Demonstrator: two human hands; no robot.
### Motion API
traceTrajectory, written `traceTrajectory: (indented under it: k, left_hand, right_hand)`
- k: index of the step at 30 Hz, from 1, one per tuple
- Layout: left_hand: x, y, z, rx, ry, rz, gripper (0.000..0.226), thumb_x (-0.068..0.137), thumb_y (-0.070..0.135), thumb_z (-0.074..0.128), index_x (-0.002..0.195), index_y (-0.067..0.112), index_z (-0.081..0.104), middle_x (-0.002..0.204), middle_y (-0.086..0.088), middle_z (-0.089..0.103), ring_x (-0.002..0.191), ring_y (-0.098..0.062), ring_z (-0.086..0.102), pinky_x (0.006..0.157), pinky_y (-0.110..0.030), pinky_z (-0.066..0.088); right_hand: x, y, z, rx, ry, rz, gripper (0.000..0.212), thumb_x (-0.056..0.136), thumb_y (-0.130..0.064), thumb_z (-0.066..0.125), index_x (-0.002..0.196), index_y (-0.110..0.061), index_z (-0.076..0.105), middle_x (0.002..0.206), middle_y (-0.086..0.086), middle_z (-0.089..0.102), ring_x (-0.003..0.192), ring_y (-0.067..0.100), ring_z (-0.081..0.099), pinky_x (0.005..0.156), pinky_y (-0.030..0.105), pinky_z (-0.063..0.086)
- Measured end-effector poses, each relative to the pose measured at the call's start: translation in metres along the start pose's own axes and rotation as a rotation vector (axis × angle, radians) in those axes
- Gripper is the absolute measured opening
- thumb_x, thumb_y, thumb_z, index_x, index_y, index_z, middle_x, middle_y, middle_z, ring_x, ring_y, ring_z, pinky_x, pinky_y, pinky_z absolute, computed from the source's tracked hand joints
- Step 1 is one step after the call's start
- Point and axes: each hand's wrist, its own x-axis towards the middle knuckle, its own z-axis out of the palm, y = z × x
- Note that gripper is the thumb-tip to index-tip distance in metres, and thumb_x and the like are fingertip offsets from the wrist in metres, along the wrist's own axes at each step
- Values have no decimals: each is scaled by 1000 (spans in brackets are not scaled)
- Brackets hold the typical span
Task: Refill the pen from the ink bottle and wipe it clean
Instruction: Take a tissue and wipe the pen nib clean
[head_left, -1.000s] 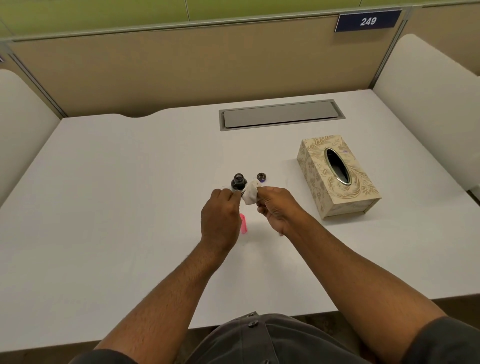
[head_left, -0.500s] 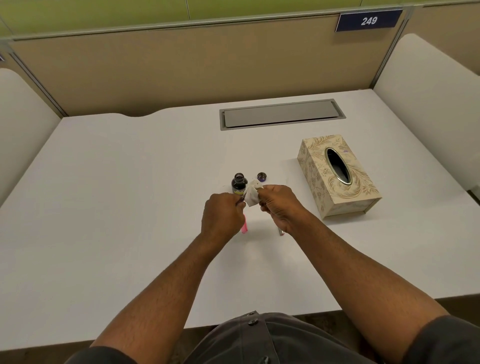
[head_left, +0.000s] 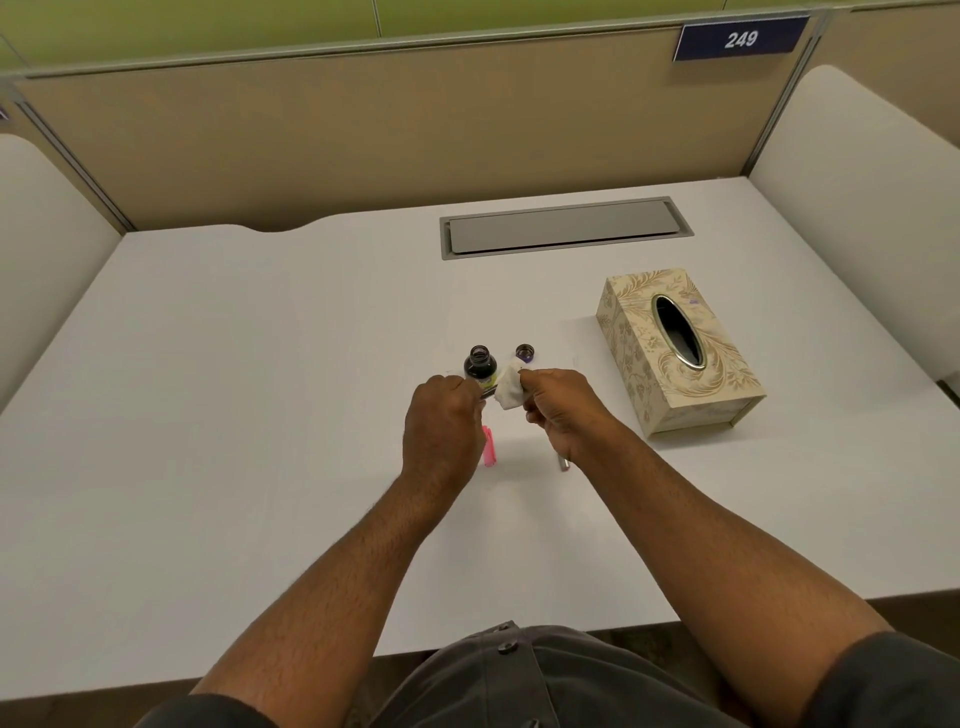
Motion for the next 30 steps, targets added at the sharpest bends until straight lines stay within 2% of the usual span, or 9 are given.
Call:
traceTrajectory:
  k: [5,10,12,15,18,20,24,26,30]
  left_hand:
    - [-3,-6,2,-12,37,-19,17,66,-4,76,65,6,63,58,-7,58,55,-31,53,52,-33,45]
    - [-2,-11,-1,-152,113,-139,12,77,7,73,71,7,63,65,-5,61,65,-25,55,57,-31,41]
    - [0,-8,-4,-185,161,-151,11,77,7,73,72,8,64,66,-4,62,65,-24,54,58,-30,42]
    - [1,-5,-1,-149,206,-103,16,76,3,72,68,8,59,62,-4,57,61,-23,50,54,-33,42]
    - [0,-5,3,-48,218,-27,20,73,-4,71,65,8,57,59,-5,52,56,-24,44,51,-34,40]
    - [0,-8,3,42,245,38,23,70,-8,70,64,8,56,57,-5,49,55,-23,40,52,-29,32]
    - [-2,-14,1,136,286,101,28,69,-10,70,64,10,52,58,-5,46,57,-21,35,53,-29,27]
    - [-4,-16,3,44,247,7,23,74,-2,71,66,10,53,61,-3,50,59,-22,42,54,-31,32]
    - [0,-13,-4,-625,-16,-575,11,81,21,74,77,14,66,75,1,69,70,-15,60,62,-24,44]
  right_hand:
    - [7,-7,-10,15,168,-33,17,78,-11,65,64,-10,54,64,4,48,56,15,40,53,27,36]
    - [13,-7,-28,-105,205,-101,19,84,-18,64,78,0,64,72,8,53,63,17,47,62,30,42]
    - [10,-4,-26,-176,162,-138,25,88,-22,64,87,3,67,78,9,60,68,17,54,65,31,46]
    - [-2,-3,-14,-172,-10,-121,15,92,-17,61,94,-6,70,88,9,69,73,15,61,64,24,50]
    - [-15,-5,-2,67,-201,-10,15,88,0,56,85,-4,71,77,6,70,68,14,61,64,24,48]
    - [-17,-6,1,196,-244,49,20,85,6,55,77,-5,70,69,5,69,63,13,59,64,24,46]
    - [-13,-8,-4,423,-246,103,13,88,0,58,92,-7,68,78,6,66,67,14,56,58,20,48]
    - [-7,-10,-10,531,-231,105,12,90,-4,59,94,-10,68,80,3,68,70,13,56,55,19,49]
    - [1,-9,-20,363,-169,15,11,90,-3,61,94,-11,68,83,4,68,71,12,58,58,18,48]
